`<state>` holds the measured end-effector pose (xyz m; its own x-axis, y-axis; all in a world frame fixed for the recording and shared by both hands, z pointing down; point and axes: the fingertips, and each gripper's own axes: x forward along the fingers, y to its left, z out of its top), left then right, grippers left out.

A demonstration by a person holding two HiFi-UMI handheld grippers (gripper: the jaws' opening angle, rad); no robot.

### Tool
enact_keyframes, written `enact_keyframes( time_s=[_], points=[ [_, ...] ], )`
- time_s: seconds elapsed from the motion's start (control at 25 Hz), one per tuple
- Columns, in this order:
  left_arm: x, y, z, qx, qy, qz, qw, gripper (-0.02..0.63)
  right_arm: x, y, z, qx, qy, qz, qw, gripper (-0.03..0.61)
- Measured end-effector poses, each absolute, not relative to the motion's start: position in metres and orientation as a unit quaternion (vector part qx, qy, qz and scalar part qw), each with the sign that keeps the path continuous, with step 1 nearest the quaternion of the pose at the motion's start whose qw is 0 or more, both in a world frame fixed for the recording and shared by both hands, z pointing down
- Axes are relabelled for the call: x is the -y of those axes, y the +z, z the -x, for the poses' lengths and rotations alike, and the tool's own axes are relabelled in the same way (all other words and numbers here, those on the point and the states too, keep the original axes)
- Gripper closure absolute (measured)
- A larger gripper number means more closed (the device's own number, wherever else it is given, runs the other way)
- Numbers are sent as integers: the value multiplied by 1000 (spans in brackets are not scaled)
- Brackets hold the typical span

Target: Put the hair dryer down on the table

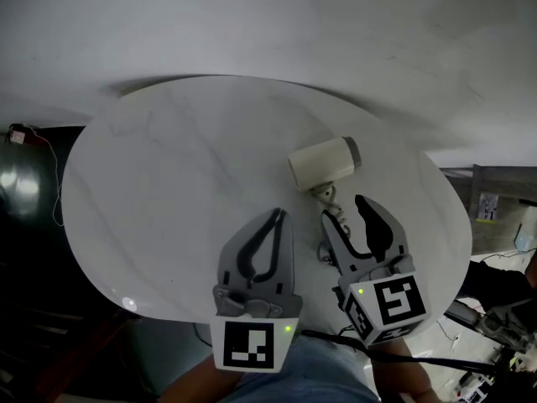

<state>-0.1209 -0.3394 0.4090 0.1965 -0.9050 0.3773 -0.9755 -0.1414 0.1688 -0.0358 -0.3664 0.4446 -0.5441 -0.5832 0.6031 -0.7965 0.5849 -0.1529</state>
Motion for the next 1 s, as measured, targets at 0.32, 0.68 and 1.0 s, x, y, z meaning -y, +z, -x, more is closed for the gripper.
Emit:
enact_keyframes(
  time_s=[0.32,0.68,1.0],
  points=[
    [286,364,75,618,64,-767,157,601,311,382,6,881,160,-413,167,509],
    [222,291,36,625,49,-775,73,601,239,309,-21,900,96,-414,98,565],
    [180,237,26,634,5,-774,8,601,195,255,-21,911,22,-408,53,566]
  ],
)
